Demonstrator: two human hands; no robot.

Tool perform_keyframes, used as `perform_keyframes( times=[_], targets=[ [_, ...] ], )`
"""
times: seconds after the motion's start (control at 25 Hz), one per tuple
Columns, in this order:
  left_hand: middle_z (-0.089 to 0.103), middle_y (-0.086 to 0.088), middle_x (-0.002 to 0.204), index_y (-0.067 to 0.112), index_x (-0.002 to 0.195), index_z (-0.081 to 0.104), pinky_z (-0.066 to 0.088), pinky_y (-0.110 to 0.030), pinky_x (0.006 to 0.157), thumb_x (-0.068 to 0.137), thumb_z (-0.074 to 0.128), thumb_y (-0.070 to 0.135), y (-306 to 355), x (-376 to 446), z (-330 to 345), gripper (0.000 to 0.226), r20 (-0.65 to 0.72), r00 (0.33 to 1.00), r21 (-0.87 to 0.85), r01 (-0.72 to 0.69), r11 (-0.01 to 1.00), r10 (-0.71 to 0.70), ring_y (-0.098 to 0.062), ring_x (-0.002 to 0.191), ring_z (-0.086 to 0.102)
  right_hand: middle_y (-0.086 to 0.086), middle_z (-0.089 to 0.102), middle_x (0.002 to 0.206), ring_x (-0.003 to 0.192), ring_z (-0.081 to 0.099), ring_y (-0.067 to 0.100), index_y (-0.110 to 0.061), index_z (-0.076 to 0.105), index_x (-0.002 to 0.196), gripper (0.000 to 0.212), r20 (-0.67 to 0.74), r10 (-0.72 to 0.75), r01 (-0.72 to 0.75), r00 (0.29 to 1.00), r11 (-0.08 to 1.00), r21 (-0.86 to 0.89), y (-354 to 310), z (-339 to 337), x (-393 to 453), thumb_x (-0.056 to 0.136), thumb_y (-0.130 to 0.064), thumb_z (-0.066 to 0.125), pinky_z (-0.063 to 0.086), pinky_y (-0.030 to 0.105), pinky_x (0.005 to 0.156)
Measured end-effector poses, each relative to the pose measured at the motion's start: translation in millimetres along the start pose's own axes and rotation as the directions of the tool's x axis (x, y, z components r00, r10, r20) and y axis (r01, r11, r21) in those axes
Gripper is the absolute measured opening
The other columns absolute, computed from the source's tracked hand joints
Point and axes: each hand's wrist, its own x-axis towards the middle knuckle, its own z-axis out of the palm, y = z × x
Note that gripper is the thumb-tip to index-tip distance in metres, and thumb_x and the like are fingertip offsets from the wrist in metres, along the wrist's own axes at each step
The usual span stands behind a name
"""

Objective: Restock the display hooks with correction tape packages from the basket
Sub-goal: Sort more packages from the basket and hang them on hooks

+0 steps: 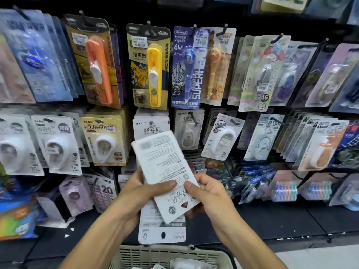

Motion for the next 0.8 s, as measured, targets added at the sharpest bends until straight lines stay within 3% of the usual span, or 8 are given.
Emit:
perform_keyframes(
  times=[0.08,0.2,0.32,0.44,0.56,0.64,0.72,0.8],
  targets=[
    [0.078,-0.016,0.109,0.009,0.123,0.063,0.064,-0.044,0.07,0.052,0.086,-0.002,1.2,0.3,1.5,0.075,0.031,1.0,0.025,0.004,1.0,-0.004,-0.036,0.095,0.076,0.02,0.074,0.082,0.039,0.052,0.018,-0.002,0.062,0.105,0.015,-0.066,-0.005,0.009,0.998,0.998,0.055,-1.8,-4.4,-1.5,0.097,-0.015,0.063,0.042,0.026,0.038],
    [0.078,-0.014,0.109,0.01,0.124,0.062,0.064,-0.044,0.071,0.05,0.087,0.0,-1.0,1.8,6.8,0.079,0.057,0.998,0.048,0.014,0.999,-0.017,-0.035,0.096,0.076,0.019,0.074,0.085,0.038,0.047,0.016,-0.002,0.062,0.107,0.016,-0.134,-0.037,0.043,0.99,0.998,0.038,-3.4,-14.2,-4.0,0.097,-0.015,0.063,0.04,0.024,0.037],
    [0.078,-0.015,0.107,0.009,0.122,0.063,0.065,-0.044,0.07,0.053,0.084,-0.003,-2.9,5.7,7.7,0.073,0.039,0.999,0.033,0.036,0.999,-0.037,-0.034,0.094,0.077,0.01,0.078,0.091,0.051,0.058,0.017,-0.012,0.063,0.099,0.003,-0.205,-0.238,0.23,0.949,0.971,-0.062,-13.4,-30.3,-6.3,0.096,-0.012,0.064,0.048,0.024,0.045],
    [0.079,-0.016,0.104,0.01,0.119,0.067,0.064,-0.041,0.065,0.068,0.077,-0.004,-3.3,8.9,5.4,0.054,0.0,0.995,0.024,0.101,0.995,-0.101,-0.033,0.089,0.078,0.002,0.078,0.096,0.074,0.073,0.019,-0.018,0.063,0.087,0.014,-0.238,-0.419,0.384,0.876,0.905,-0.183,-24.0,-53.3,-3.9,0.09,-0.006,0.069,0.059,0.025,0.063],
    [0.078,-0.018,0.105,0.007,0.116,0.072,0.064,-0.042,0.068,0.065,0.075,0.005,-6.2,10.7,8.2,0.051,0.013,0.981,-0.021,0.194,0.981,-0.194,-0.034,0.089,0.077,0.0,0.078,0.096,0.09,0.074,0.015,-0.007,0.059,0.072,0.025,-0.173,-0.475,0.445,0.863,0.876,-0.188,-28.8,-65.9,-2.1,0.081,0.013,0.071,0.059,0.024,0.073],
    [0.077,-0.018,0.108,0.008,0.116,0.074,0.064,-0.042,0.07,0.07,0.076,0.012,-9.7,9.0,12.9,0.046,0.053,0.972,-0.034,0.23,0.972,-0.229,-0.033,0.09,0.077,0.0,0.078,0.101,0.097,0.074,0.017,-0.009,0.057,0.066,0.036,-0.108,-0.488,0.454,0.866,0.858,-0.239,-26.5,-64.1,-0.9,0.079,0.023,0.066,0.059,0.03,0.08],
    [0.077,-0.02,0.11,0.008,0.111,0.077,0.063,-0.041,0.067,0.069,0.081,0.015,-14.2,5.5,17.3,0.042,0.109,0.969,-0.034,0.228,0.973,-0.223,-0.033,0.091,0.077,-0.002,0.077,0.107,0.102,0.072,0.017,-0.013,0.058,0.066,0.038,-0.1,-0.501,0.455,0.859,0.839,-0.299,-21.2,-55.3,-1.2,0.08,0.022,0.066,0.059,0.035,0.085],
    [0.076,-0.021,0.11,0.009,0.109,0.077,0.063,-0.042,0.067,0.063,0.084,0.012,-18.0,1.7,21.9,0.046,0.131,0.97,-0.041,0.211,0.977,-0.204,-0.035,0.091,0.077,-0.009,0.072,0.115,0.105,0.069,0.013,-0.019,0.068,0.075,0.033,-0.18,-0.529,0.434,0.829,0.812,-0.391,-14.9,-49.7,-0.9,0.086,0.011,0.068,0.057,0.031,0.087]
  ],
)
